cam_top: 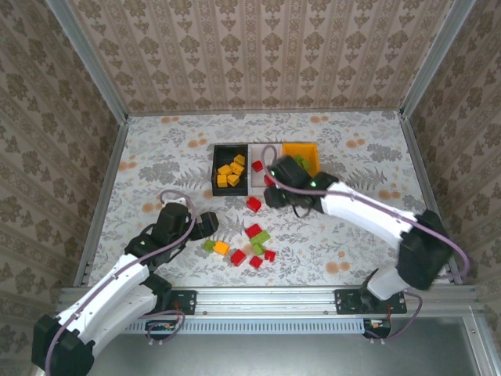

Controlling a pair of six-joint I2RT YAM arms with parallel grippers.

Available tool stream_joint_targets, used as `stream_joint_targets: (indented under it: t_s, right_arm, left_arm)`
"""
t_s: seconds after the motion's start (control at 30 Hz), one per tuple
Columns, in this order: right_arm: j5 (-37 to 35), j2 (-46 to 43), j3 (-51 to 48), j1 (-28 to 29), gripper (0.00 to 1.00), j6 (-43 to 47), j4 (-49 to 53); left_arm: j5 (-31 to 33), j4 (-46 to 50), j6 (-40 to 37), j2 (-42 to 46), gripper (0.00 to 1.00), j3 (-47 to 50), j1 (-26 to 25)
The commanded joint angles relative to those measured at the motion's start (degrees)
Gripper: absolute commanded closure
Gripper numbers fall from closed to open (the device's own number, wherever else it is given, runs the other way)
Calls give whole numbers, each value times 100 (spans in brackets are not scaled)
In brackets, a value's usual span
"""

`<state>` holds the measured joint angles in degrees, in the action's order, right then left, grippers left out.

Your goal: Sort the legos into containers by color

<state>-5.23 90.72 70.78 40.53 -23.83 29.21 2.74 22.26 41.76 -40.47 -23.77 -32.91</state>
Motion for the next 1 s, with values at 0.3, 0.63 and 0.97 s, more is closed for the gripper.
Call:
stream_joint_targets:
  t_s: [0.3, 0.63, 0.97]
  right_arm:
    - [-341, 3019, 3058, -657, 63, 19, 309]
    - [-178, 1606, 1958, -316, 28, 40, 173]
    - [237, -586, -1083, 961, 24, 111, -6]
  left_arm:
    - [-132, -36, -106, 37, 0, -92, 6]
    - [-126, 14, -177, 74, 0, -106, 11]
    - [-102, -35, -150, 157, 0, 38, 29]
